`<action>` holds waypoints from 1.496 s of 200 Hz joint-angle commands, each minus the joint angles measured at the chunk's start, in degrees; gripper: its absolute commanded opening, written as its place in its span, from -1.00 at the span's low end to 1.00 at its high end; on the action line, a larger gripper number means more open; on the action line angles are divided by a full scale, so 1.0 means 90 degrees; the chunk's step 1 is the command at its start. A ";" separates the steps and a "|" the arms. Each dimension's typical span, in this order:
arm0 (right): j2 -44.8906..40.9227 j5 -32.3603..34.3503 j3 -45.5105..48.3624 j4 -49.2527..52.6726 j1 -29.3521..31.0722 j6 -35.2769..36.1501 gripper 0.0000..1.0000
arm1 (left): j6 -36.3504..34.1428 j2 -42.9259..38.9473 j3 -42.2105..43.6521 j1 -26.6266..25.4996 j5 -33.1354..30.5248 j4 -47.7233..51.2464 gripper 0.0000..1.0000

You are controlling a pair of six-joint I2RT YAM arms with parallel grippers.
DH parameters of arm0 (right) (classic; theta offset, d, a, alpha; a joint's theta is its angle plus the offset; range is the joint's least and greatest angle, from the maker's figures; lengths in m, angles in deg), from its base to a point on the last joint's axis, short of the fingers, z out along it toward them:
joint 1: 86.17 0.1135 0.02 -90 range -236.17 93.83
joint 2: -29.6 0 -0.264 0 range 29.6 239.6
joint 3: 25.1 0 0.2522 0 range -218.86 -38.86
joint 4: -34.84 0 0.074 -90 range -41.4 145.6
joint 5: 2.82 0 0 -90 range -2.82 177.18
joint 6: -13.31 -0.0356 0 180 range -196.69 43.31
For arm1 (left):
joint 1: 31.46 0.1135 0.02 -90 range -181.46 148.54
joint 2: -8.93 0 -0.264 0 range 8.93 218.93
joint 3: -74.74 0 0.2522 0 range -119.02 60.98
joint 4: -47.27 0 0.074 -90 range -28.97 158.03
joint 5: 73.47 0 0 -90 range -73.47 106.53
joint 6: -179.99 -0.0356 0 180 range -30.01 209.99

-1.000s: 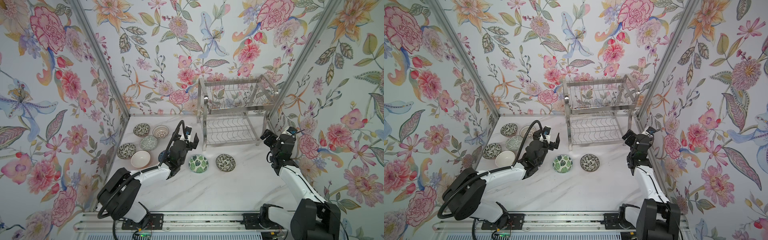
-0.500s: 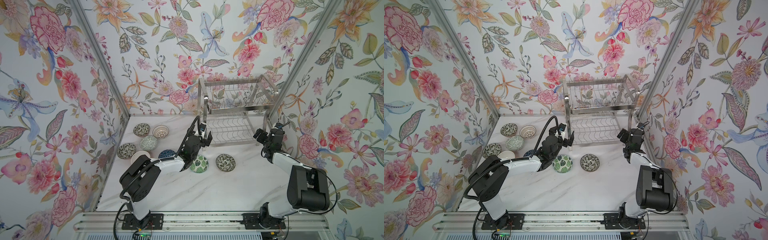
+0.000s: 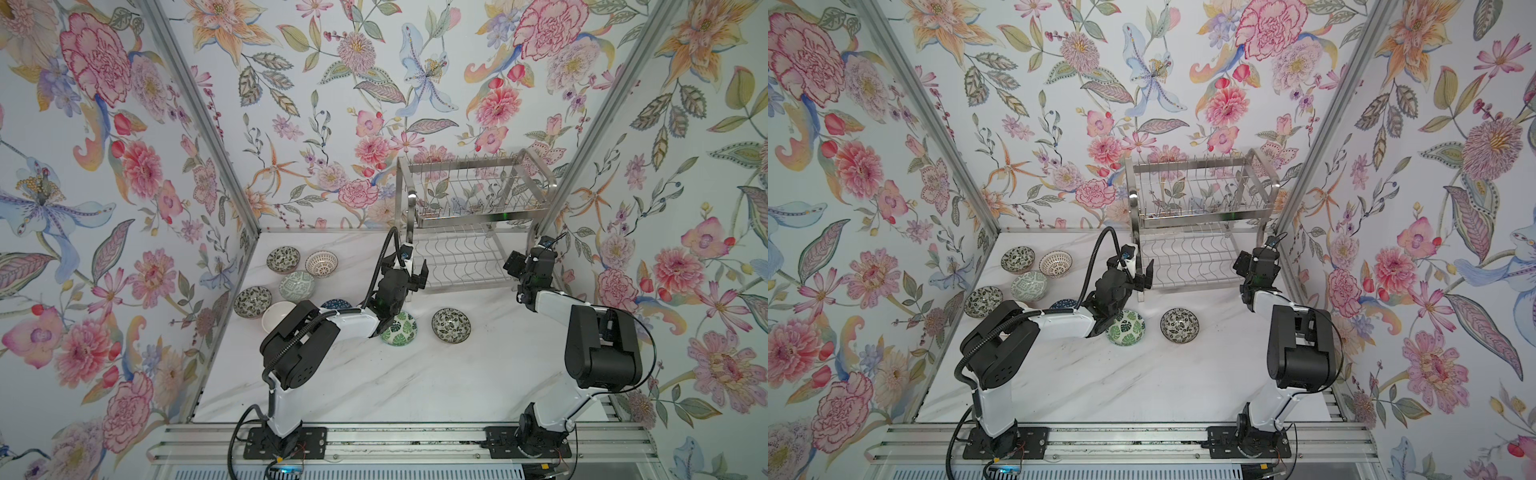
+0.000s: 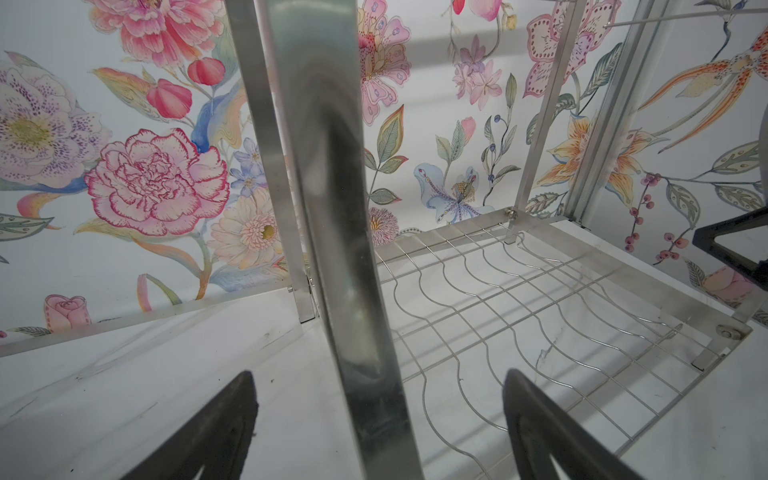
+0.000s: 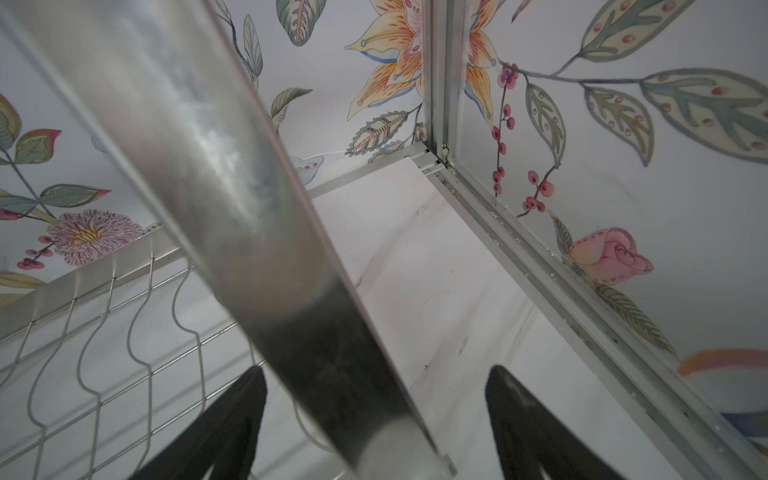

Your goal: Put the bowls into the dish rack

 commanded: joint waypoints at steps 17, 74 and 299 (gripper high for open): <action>0.0233 -0.0045 -0.0278 -0.0276 -0.0014 0.0166 0.53 | 0.0360 0.0383 -0.0357 0.0034 -0.0008 -0.0427 0.71; 0.0067 -0.0177 -0.0095 -0.0352 0.0142 0.0275 0.22 | 0.0378 0.0554 -0.0353 0.0054 0.0108 -0.0700 0.15; -0.1171 0.0415 0.0883 0.0194 0.2093 -0.0117 -0.34 | 0.0390 -0.1312 0.2160 0.1378 0.0576 -0.0820 -0.62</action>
